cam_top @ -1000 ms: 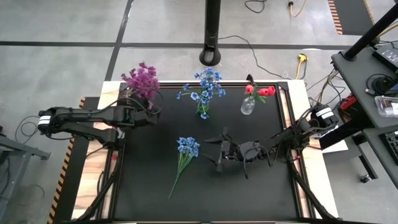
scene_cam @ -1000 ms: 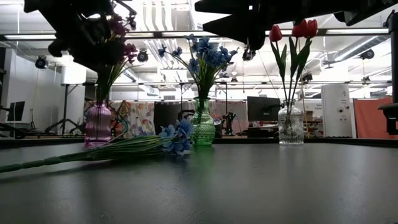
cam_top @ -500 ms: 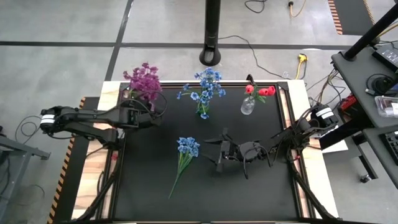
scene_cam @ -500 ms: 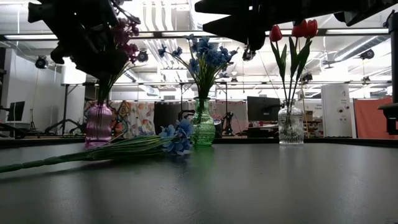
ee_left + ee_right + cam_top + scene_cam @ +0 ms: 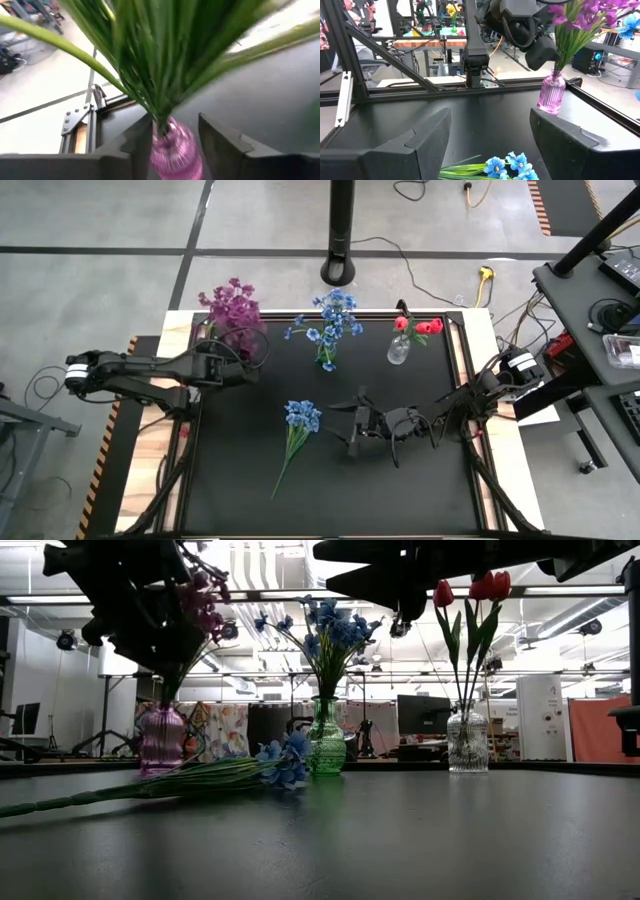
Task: Sort flowers into vase by color
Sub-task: Put the violet flowers into the violet vase, then put the blue flowers in the green vase
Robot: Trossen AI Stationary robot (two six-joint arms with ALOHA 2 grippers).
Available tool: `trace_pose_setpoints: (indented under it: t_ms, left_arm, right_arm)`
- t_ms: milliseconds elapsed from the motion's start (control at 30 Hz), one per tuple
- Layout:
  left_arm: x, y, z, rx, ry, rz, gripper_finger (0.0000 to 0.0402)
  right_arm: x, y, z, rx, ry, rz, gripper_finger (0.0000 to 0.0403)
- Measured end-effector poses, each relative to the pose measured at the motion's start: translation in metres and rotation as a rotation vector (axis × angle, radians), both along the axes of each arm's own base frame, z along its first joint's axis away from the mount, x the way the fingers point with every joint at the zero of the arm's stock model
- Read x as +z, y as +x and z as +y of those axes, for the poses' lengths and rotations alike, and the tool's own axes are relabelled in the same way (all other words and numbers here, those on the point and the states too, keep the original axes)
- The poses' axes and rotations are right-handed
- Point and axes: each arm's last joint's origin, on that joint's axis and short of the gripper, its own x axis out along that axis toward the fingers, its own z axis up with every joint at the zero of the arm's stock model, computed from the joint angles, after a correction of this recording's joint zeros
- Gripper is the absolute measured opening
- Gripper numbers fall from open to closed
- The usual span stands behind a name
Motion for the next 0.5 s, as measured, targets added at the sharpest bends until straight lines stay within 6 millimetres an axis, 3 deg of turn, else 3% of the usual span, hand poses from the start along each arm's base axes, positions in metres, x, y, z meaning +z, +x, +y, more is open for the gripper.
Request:
trace_pose_setpoints:
  t_ms: [233, 500]
  left_arm:
    - [0.012, 0.002, -0.001, -0.054, -0.082, 0.023, 0.0205]
    - [0.03, -0.003, -0.004, -0.072, -0.185, 0.07, 0.024]
  right_arm:
    - [0.0, 0.0, 0.0, 0.0, 0.0, 0.0, 0.0265]
    - [0.0, 0.0, 0.0, 0.001, 0.0, 0.004, 0.0265]
